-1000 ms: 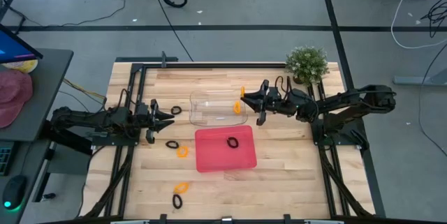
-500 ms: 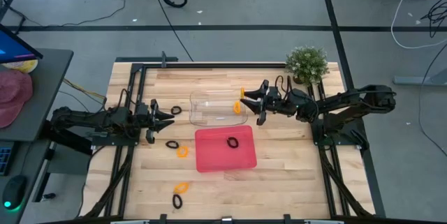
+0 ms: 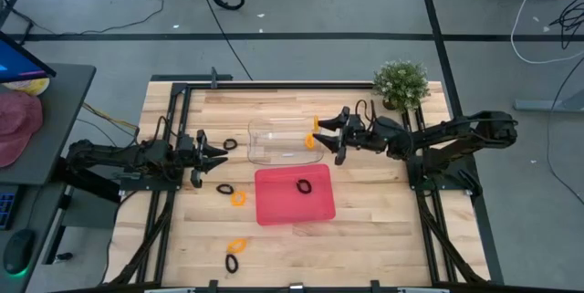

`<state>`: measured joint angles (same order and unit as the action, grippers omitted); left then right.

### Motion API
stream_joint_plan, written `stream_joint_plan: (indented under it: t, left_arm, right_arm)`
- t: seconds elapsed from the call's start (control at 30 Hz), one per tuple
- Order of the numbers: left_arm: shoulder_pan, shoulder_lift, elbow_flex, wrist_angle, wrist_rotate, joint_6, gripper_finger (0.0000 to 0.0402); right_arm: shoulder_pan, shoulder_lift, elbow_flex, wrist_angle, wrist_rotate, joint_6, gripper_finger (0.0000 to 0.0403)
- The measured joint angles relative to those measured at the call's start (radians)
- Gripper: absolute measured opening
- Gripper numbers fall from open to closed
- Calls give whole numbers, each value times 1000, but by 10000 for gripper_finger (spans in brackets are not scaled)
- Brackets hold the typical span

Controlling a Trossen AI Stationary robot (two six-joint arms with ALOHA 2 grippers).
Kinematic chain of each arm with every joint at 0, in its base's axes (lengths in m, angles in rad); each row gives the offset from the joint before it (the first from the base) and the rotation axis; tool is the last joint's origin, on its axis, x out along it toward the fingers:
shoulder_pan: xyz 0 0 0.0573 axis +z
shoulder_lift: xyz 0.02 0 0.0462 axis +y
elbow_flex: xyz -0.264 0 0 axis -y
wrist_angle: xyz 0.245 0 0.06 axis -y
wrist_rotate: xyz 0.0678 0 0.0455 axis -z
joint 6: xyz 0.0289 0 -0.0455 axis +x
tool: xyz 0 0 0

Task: Sort spring keychains
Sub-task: Put the yellow spring keychain into the transparent bin, then put the black spring keychain into the red bin

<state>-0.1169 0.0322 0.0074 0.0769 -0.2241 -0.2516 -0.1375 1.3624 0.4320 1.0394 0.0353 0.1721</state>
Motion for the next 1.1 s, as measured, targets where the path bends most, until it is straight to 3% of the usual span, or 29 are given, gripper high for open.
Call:
stream_joint_plan:
  t: [0.13, 0.33, 0.43, 1.1]
  left_arm:
    - [0, 0, 0, 0, 0, 0, 103]
    - [0, 0, 0, 0, 0, 0, 103]
    - [0, 0, 0, 0, 0, 0, 103]
    - [0, 0, 0, 0, 0, 0, 103]
  right_arm:
    - [0, 0, 28, -100, 0, 4, 221]
    - [8, 10, 215, -564, 0, -21, 222]
    - [8, 21, 274, -679, 0, -30, 222]
    - [8, 23, 283, -705, 1, -23, 222]
